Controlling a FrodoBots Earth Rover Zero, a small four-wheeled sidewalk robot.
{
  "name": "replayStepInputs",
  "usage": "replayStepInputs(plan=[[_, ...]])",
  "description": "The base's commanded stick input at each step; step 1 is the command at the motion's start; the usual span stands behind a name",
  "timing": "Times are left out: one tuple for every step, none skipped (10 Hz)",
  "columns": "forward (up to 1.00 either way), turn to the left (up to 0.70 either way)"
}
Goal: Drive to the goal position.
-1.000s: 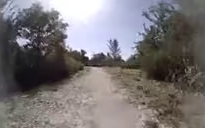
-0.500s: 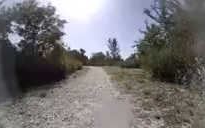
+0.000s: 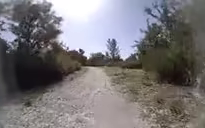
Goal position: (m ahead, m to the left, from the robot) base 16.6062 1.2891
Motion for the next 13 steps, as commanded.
replayStepInputs(plan=[[0.7,0.0],[0.7,0.0],[0.7,0.0],[0.7,0.0],[0.7,0.0],[0.7,0.0],[0.7,0.0],[0.7,0.0],[0.7,0.0],[0.7,0.0],[0.7,0.0],[0.7,0.0],[0.7,0.0]])
